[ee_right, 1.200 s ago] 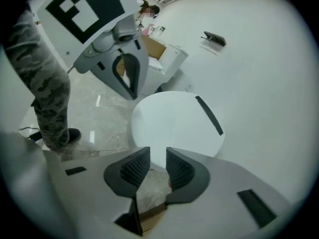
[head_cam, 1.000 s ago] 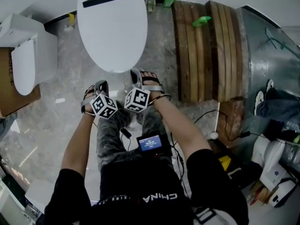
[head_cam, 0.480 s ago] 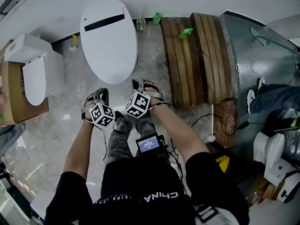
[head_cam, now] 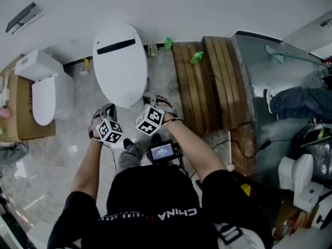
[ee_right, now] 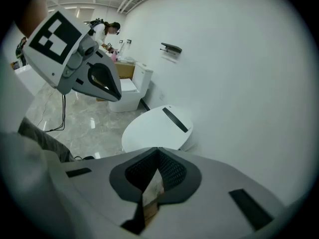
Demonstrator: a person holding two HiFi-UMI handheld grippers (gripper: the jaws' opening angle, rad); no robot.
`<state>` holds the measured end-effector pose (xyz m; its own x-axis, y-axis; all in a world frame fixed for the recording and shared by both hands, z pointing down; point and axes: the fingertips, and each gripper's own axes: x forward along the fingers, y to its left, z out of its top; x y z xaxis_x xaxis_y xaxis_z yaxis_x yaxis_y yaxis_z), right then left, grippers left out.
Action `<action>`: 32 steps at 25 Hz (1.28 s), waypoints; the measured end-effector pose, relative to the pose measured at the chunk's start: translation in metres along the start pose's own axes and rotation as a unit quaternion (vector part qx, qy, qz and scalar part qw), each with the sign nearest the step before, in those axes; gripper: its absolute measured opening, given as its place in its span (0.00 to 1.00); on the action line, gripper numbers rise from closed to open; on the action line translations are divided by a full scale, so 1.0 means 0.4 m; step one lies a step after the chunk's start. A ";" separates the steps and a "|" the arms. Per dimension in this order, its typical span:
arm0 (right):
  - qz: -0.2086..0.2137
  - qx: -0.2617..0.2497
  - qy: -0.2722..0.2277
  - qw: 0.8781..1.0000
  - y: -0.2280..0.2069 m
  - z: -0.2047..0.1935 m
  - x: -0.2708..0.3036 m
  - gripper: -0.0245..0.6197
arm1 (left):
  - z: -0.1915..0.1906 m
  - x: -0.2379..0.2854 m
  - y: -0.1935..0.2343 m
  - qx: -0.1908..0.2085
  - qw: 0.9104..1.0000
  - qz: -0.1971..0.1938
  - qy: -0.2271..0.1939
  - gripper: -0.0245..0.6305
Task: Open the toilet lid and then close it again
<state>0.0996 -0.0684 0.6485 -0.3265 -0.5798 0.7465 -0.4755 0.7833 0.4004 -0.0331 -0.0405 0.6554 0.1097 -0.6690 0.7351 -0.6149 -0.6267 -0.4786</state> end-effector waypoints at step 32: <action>-0.041 -0.026 -0.004 0.999 0.347 0.040 -0.303 0.06 | -0.212 -0.477 -0.138 -0.028 0.995 0.020 -0.091 0.05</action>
<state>0.0602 0.1070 0.6051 -0.2949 -0.6434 0.7064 -0.4582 0.7440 0.4863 -0.0863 0.1555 0.5822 0.2206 -0.7581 0.6136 -0.6638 -0.5776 -0.4750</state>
